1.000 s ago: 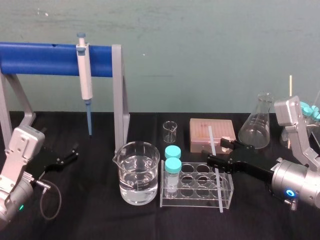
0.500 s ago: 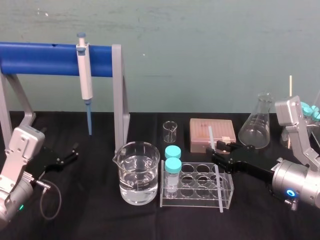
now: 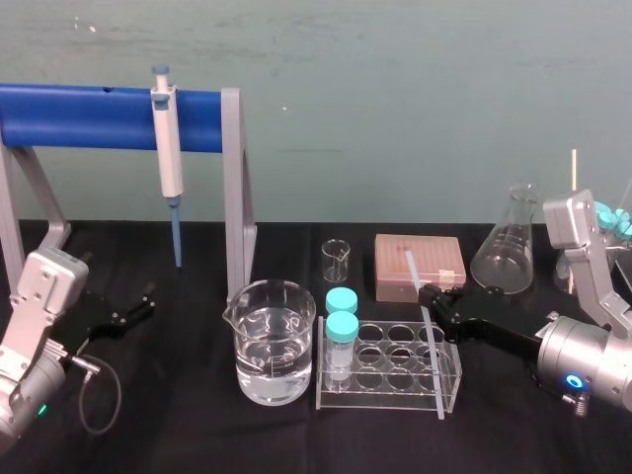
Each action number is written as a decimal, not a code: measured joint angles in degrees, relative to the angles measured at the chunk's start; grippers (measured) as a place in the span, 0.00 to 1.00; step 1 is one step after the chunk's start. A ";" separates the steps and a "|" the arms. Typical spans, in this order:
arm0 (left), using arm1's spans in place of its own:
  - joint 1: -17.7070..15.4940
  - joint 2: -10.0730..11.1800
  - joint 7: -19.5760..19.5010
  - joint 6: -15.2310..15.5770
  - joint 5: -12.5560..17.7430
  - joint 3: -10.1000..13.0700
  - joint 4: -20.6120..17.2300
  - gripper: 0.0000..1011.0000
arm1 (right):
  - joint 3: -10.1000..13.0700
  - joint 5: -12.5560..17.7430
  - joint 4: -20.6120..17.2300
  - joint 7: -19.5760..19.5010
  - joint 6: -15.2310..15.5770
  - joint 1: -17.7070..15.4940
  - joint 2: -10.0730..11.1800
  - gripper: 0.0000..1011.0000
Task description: Pick up the stirring rod with one hand, then place it down.
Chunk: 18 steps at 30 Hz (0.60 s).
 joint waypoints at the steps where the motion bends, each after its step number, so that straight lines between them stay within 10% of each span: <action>1: 0.00 0.00 0.00 0.00 0.00 0.00 0.00 0.99 | 0.00 0.01 0.00 0.00 0.00 0.00 0.00 0.03; 18: 0.00 0.00 0.00 0.00 0.00 0.00 0.00 0.99 | 0.01 0.00 0.00 0.00 -0.13 -0.03 -0.01 0.03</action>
